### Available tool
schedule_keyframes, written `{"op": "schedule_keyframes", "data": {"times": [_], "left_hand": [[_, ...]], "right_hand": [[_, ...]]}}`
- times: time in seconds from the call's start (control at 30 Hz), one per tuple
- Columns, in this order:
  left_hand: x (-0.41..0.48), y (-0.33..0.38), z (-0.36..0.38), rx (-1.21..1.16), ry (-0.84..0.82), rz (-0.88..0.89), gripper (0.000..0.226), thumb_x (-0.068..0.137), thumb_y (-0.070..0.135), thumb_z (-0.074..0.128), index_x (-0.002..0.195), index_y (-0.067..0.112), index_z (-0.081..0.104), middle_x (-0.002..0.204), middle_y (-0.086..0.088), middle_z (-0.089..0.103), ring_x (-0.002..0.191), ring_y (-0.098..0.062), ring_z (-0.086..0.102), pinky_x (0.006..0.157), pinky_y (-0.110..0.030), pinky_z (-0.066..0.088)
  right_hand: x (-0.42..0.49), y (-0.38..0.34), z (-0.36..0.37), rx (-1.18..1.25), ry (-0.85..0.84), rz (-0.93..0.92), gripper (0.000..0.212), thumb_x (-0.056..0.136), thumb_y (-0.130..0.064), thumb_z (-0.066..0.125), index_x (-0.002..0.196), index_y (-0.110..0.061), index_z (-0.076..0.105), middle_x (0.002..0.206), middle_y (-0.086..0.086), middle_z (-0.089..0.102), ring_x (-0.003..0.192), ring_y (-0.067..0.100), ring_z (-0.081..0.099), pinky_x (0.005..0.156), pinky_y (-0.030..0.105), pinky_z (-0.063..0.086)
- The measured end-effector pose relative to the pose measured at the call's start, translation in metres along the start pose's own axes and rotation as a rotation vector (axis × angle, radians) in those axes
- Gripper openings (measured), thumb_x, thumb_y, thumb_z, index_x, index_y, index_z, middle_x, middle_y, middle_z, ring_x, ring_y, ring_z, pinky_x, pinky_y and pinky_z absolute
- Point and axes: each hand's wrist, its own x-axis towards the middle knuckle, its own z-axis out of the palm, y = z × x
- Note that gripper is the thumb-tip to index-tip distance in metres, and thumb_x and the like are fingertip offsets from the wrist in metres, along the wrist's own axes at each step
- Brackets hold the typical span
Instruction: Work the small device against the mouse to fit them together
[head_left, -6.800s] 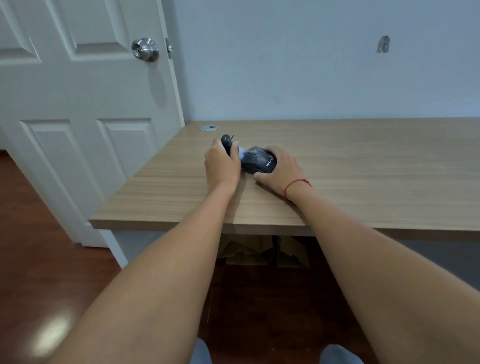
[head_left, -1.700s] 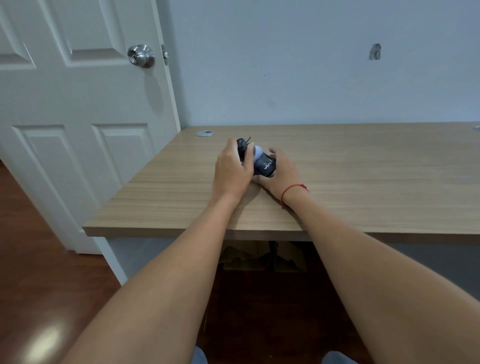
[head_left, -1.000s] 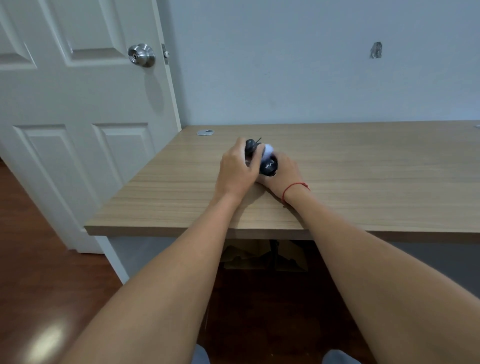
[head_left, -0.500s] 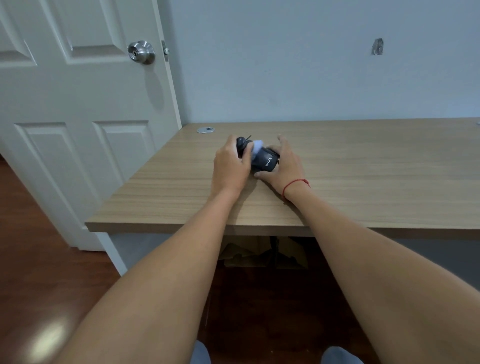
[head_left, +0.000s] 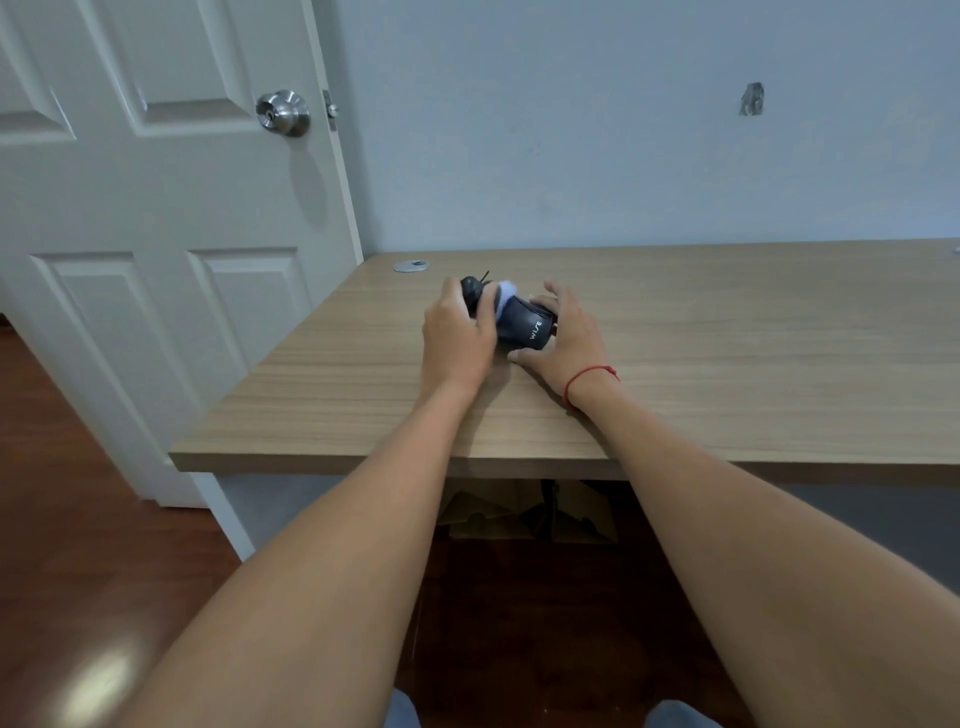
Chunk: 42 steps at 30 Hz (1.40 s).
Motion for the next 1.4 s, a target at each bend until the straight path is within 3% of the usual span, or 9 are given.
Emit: {"op": "schedule_keyframes", "data": {"times": [0.1, 0.3, 0.43, 0.53, 0.6, 0.77, 0.93, 1.1, 1.4], "left_hand": [[-0.007, 0.011, -0.001, -0.059, -0.033, 0.127, 0.028, 0.092, 0.025, 0.061, 0.075, 0.012, 0.042, 0.06, 0.007, 0.049, 0.057, -0.015, 0.049, 0.054, -0.018, 0.036], [0.001, -0.007, 0.0, 0.164, -0.058, -0.111, 0.023, 0.092, 0.026, 0.056, 0.084, 0.006, 0.049, 0.086, -0.018, 0.061, 0.083, -0.037, 0.058, 0.064, -0.03, 0.033], [-0.002, 0.0, 0.0, 0.044, -0.065, -0.011, 0.03, 0.091, 0.027, 0.058, 0.074, 0.009, 0.042, 0.068, -0.008, 0.052, 0.066, -0.031, 0.051, 0.059, -0.028, 0.032], [-0.001, -0.002, 0.001, 0.117, -0.086, -0.056, 0.026, 0.091, 0.025, 0.057, 0.077, 0.007, 0.045, 0.075, -0.015, 0.057, 0.073, -0.035, 0.055, 0.06, -0.03, 0.034], [0.001, -0.005, -0.001, 0.152, -0.07, -0.129, 0.023, 0.091, 0.024, 0.055, 0.079, 0.007, 0.045, 0.078, -0.015, 0.056, 0.078, -0.036, 0.056, 0.061, -0.032, 0.034], [-0.006, 0.008, 0.0, 0.018, -0.072, 0.042, 0.032, 0.089, 0.027, 0.062, 0.07, 0.009, 0.044, 0.058, 0.0, 0.049, 0.059, -0.027, 0.049, 0.056, -0.028, 0.034], [-0.002, -0.002, -0.001, 0.228, -0.073, -0.102, 0.023, 0.092, 0.026, 0.056, 0.083, 0.005, 0.051, 0.085, -0.018, 0.063, 0.08, -0.037, 0.056, 0.062, -0.031, 0.032], [-0.002, 0.003, 0.001, 0.048, -0.08, -0.001, 0.029, 0.089, 0.028, 0.06, 0.073, 0.007, 0.048, 0.067, -0.009, 0.056, 0.066, -0.031, 0.054, 0.059, -0.034, 0.042], [0.003, -0.005, 0.001, 0.161, -0.028, -0.219, 0.027, 0.095, 0.026, 0.051, 0.096, -0.002, 0.053, 0.098, -0.021, 0.063, 0.093, -0.038, 0.058, 0.067, -0.03, 0.033]], "right_hand": [[0.0, -0.001, 0.002, 0.027, -0.015, 0.031, 0.093, 0.068, -0.013, 0.083, 0.145, -0.01, 0.031, 0.134, 0.007, 0.06, 0.125, 0.023, 0.054, 0.089, 0.015, 0.033], [-0.004, -0.002, -0.002, 0.029, -0.02, 0.088, 0.095, 0.069, -0.024, 0.084, 0.146, -0.009, 0.029, 0.131, 0.009, 0.06, 0.123, 0.023, 0.054, 0.089, 0.018, 0.034], [-0.003, -0.001, -0.001, -0.013, -0.024, 0.134, 0.086, 0.069, -0.035, 0.082, 0.141, -0.015, 0.039, 0.134, 0.005, 0.059, 0.124, 0.024, 0.055, 0.102, 0.035, 0.043], [-0.003, 0.0, -0.002, -0.141, -0.028, 0.153, 0.067, 0.074, -0.048, 0.073, 0.129, -0.018, 0.052, 0.128, 0.003, 0.063, 0.121, 0.025, 0.057, 0.106, 0.041, 0.041], [-0.002, -0.001, -0.002, -0.243, -0.041, 0.144, 0.058, 0.078, -0.055, 0.066, 0.125, -0.021, 0.057, 0.124, 0.002, 0.066, 0.118, 0.025, 0.058, 0.107, 0.042, 0.038], [0.005, 0.003, 0.003, -0.348, -0.038, 0.155, 0.051, 0.077, -0.062, 0.059, 0.108, -0.022, 0.063, 0.108, 0.004, 0.07, 0.108, 0.028, 0.062, 0.103, 0.041, 0.036], [0.004, 0.004, 0.004, -0.326, -0.031, 0.148, 0.056, 0.072, -0.063, 0.064, 0.115, -0.027, 0.062, 0.116, -0.001, 0.069, 0.114, 0.024, 0.06, 0.106, 0.04, 0.033], [0.005, 0.002, 0.002, -0.353, -0.04, 0.141, 0.049, 0.073, -0.062, 0.064, 0.104, -0.025, 0.062, 0.103, 0.0, 0.07, 0.105, 0.025, 0.062, 0.102, 0.041, 0.035], [-0.002, -0.002, 0.002, -0.387, 0.072, 0.01, 0.059, 0.065, -0.063, 0.068, 0.114, -0.031, 0.063, 0.112, -0.005, 0.069, 0.112, 0.018, 0.059, 0.108, 0.039, 0.031]]}}
